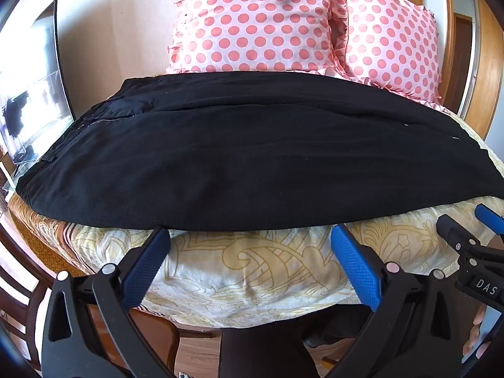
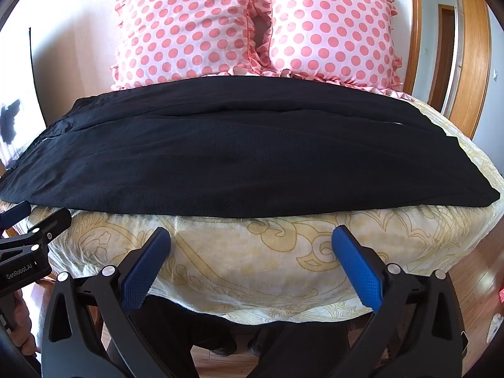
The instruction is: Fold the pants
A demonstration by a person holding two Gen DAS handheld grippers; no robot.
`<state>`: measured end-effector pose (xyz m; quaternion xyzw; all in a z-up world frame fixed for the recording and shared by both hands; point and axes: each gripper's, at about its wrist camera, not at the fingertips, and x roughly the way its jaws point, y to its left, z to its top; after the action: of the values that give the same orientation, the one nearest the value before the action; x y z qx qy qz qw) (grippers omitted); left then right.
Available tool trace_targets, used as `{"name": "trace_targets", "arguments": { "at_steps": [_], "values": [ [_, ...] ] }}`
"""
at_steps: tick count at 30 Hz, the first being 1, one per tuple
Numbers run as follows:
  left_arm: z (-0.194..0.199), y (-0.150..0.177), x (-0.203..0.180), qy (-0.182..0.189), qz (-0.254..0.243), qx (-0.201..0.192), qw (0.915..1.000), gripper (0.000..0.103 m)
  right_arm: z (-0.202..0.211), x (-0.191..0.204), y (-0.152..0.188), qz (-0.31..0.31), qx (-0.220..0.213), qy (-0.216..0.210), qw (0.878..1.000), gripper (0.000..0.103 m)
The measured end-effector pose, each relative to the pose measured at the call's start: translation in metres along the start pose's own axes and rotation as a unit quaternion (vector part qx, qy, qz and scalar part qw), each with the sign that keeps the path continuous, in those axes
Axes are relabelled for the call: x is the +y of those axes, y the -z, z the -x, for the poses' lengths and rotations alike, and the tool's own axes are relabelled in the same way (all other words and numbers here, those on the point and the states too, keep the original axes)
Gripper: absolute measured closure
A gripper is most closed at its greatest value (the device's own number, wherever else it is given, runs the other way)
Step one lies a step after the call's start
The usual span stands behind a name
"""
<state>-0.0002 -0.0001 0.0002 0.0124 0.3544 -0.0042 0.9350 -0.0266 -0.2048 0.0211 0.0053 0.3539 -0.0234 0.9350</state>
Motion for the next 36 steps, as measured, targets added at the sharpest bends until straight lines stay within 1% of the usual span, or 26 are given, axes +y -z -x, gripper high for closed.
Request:
{"name": "trace_targets", "arguments": {
  "at_steps": [36],
  "values": [
    [0.0004,0.0001,0.0000,0.000,0.000,-0.004,1.0000,0.002,0.0002,-0.0002,0.0000,0.000,-0.001,0.000,1.000,0.001]
  ]
}}
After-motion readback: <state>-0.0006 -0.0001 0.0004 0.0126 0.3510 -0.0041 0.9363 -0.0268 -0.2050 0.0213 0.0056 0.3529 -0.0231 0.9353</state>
